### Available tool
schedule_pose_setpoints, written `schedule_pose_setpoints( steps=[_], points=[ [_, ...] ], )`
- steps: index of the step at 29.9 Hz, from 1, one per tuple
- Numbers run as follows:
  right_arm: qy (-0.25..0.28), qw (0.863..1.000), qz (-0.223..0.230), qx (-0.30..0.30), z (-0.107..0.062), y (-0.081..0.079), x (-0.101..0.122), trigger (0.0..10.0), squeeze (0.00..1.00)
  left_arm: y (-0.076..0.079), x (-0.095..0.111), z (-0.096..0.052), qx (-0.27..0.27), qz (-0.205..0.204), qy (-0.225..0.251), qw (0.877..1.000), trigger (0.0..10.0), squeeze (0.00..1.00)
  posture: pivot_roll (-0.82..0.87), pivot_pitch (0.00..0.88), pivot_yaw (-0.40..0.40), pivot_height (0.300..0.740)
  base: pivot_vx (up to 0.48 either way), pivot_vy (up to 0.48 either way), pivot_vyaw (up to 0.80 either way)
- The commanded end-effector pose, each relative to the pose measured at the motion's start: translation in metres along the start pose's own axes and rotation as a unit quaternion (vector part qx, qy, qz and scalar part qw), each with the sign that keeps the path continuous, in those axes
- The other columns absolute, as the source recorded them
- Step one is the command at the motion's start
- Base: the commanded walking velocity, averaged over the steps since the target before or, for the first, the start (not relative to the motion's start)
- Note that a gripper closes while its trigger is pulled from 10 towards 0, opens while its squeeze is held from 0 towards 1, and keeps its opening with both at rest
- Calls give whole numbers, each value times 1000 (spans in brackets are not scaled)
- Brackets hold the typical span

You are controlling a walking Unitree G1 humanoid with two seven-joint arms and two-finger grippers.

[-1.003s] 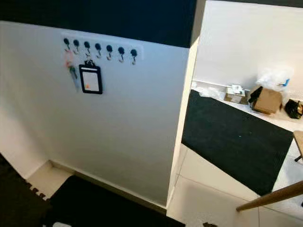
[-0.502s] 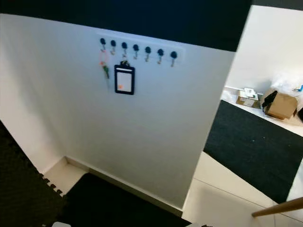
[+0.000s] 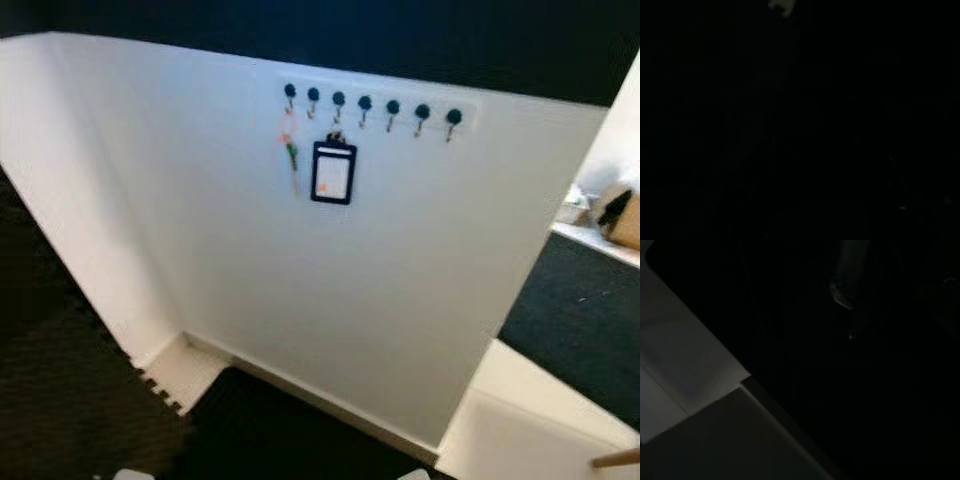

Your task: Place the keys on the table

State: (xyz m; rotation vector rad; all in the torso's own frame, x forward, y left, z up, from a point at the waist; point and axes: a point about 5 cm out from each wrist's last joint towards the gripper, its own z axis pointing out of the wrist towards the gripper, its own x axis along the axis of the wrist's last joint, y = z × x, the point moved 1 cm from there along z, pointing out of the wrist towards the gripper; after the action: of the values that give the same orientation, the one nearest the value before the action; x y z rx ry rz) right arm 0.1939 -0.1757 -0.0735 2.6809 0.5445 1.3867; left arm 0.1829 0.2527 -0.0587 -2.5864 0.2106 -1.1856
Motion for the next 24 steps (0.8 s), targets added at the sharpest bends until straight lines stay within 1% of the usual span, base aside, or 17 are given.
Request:
schedule_pose_setpoints(
  steps=[1,14,17,20,21,22,23,24],
  points=[
    [-13,1000,3,1,-2,-2,-6,10000,0,1,-10,-3,-4,1,-17,1000,10000,0,155,141,4,740,0,0,0],
    [-10,1000,3,2,-2,-3,-5,10000,0,2,-7,-3,-7,7,-11,1000,10000,0,157,142,5,740,0,0,0],
    [-10,1000,3,2,-2,-4,-4,10000,0,3,-4,-2,-8,8,-5,1000,10000,0,158,141,6,740,0,0,0],
    [-6,1000,3,1,-1,-4,-3,10000,0,4,8,0,-9,9,20,1000,10000,0,157,142,6,740,0,0,0],
    [-6,1000,3,1,-1,-4,-3,10000,0,4,8,0,-9,9,20,1000,10000,0,157,142,6,740,0,0,0],
    [-3,1000,3,0,-1,-3,-2,10000,0,3,15,1,-9,14,34,999,10000,0,157,142,6,740,0,0,0],
    [5,1000,4,-3,1,-2,2,10000,0,2,28,2,-11,19,59,998,10000,0,159,143,4,740,0,0,0],
    [20,1000,6,-8,3,0,8,10000,0,-1,50,3,-11,19,99,995,10000,0,159,145,4,740,0,0,0]
  ],
)
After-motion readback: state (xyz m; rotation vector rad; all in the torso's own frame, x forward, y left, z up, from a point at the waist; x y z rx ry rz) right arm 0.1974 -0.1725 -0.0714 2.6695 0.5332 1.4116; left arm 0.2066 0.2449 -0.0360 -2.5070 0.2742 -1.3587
